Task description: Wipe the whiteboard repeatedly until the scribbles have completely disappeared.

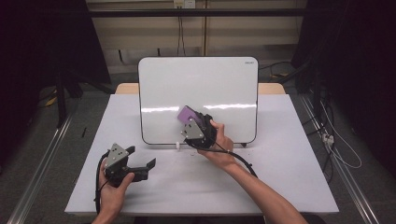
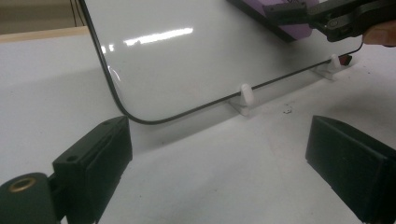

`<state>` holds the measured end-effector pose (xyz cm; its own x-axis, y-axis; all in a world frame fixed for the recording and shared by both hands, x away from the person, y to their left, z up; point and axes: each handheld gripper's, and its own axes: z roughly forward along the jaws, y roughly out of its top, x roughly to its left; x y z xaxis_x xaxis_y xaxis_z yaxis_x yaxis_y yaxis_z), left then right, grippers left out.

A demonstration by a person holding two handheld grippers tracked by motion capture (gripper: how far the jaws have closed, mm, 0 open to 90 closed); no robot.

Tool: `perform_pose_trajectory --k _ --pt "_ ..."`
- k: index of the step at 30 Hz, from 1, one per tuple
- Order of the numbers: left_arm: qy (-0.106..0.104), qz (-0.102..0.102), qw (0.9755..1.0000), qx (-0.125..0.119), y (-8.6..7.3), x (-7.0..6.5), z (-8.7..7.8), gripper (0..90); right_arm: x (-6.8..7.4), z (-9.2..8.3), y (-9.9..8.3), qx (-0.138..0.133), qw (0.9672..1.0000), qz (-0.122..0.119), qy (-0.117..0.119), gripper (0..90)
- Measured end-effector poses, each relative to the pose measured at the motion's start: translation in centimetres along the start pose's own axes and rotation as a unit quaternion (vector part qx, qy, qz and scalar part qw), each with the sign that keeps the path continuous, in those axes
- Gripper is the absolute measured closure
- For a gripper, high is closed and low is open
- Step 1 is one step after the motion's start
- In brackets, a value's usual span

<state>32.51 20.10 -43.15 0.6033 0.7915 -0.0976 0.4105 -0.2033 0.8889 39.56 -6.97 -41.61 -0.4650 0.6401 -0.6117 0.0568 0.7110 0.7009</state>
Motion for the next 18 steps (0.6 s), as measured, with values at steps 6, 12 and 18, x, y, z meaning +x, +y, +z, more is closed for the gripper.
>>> perform_pose_trajectory --k 6,12,18 --pt "0.005 -0.001 1.0000 -0.001 -0.1 0.1 -0.1 7.1 -2.9 -0.2 -0.8 0.000 0.9991 0.032 -0.028 42.0" --pt "0.003 -0.003 1.0000 -0.001 0.0 0.0 0.1 7.1 -8.3 -0.6 -1.9 0.012 0.9933 0.075 -0.087 42.0" --pt "0.003 0.000 1.0000 0.002 0.0 0.0 0.2 7.1 -10.0 -1.0 -2.7 0.019 0.9892 0.091 -0.113 41.9"
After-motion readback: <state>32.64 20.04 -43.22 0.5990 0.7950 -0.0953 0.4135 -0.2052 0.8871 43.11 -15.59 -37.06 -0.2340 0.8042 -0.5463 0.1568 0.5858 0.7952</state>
